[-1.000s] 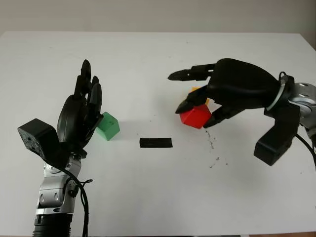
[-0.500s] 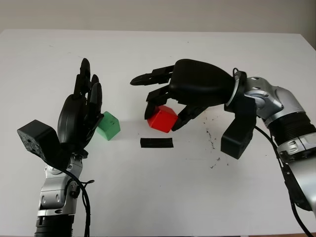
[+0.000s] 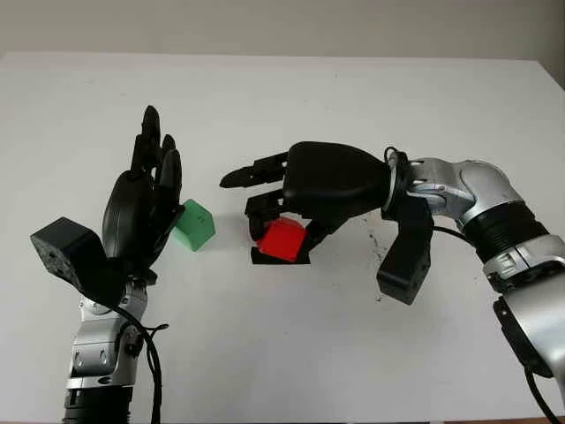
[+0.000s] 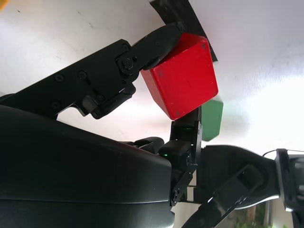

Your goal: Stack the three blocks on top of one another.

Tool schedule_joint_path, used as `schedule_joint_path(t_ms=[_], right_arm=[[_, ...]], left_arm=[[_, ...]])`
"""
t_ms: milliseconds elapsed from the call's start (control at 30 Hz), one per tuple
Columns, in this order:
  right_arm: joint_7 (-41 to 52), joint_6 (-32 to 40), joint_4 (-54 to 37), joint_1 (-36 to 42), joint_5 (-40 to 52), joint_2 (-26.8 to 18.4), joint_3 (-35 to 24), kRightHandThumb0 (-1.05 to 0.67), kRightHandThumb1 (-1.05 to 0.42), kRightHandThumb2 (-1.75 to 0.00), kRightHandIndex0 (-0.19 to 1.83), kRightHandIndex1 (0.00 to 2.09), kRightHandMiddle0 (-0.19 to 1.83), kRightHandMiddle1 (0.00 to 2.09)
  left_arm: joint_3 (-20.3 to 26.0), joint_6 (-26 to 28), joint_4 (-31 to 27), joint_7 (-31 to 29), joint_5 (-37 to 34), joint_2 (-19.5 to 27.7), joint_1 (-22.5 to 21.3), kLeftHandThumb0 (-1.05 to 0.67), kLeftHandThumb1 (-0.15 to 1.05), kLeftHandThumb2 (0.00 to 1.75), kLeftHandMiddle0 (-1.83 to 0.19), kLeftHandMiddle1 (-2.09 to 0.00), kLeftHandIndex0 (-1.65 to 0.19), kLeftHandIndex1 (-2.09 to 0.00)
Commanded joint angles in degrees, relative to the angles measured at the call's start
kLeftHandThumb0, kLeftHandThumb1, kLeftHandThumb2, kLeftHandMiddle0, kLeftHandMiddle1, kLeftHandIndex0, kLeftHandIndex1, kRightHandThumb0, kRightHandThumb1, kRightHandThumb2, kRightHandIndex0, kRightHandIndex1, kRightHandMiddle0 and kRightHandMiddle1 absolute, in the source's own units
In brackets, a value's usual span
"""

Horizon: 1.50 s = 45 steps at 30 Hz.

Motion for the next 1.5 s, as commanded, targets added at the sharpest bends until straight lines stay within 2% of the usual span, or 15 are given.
schedule_joint_path(t_ms=[0, 267, 633, 1233, 1467], right_arm=[[-2.4, 0.3, -1.5, -2.2, -2.1, -0.8, 1.1, -0.41, -0.87, -0.05, 0.40, 0.04, 0.56, 1.35], [-13.9, 3.5, -4.2, -3.8, -13.0, -2.7, 6.9, -0.47, -0.88, -0.06, 0.39, 0.04, 0.59, 1.40], [-19.2, 4.8, -3.4, -4.8, -14.7, -3.1, 11.0, -0.46, -0.89, -0.05, 0.41, 0.06, 0.57, 1.43], [-15.3, 5.0, -3.8, -3.5, -11.2, -3.0, 12.1, -0.44, -0.88, -0.05, 0.37, 0.04, 0.53, 1.46], [-14.2, 4.6, -2.4, -2.9, -9.1, -2.8, 11.9, -0.42, -0.88, -0.05, 0.33, 0.04, 0.36, 1.26]], left_arm=[[0.2, -0.5, -0.6, 0.1, 0.0, 0.1, 0.2, -0.75, 1.05, 0.55, 0.19, 0.00, 0.19, 0.00], [0.0, -0.4, -0.7, 0.4, 0.4, 0.1, 0.2, -0.75, 1.05, 0.55, 0.19, 0.00, 0.19, 0.00], [-0.1, -1.0, -0.2, 0.6, 0.5, -0.3, 0.2, -0.75, 1.05, 0.54, 0.19, 0.00, 0.19, 0.00], [-0.2, -1.0, -0.5, 0.4, 0.5, -0.2, 0.7, -0.75, 1.05, 0.55, 0.19, 0.00, 0.19, 0.00], [-0.1, -1.3, -0.5, 0.4, 0.7, -0.2, 0.8, -0.75, 1.05, 0.55, 0.19, 0.00, 0.19, 0.00]])
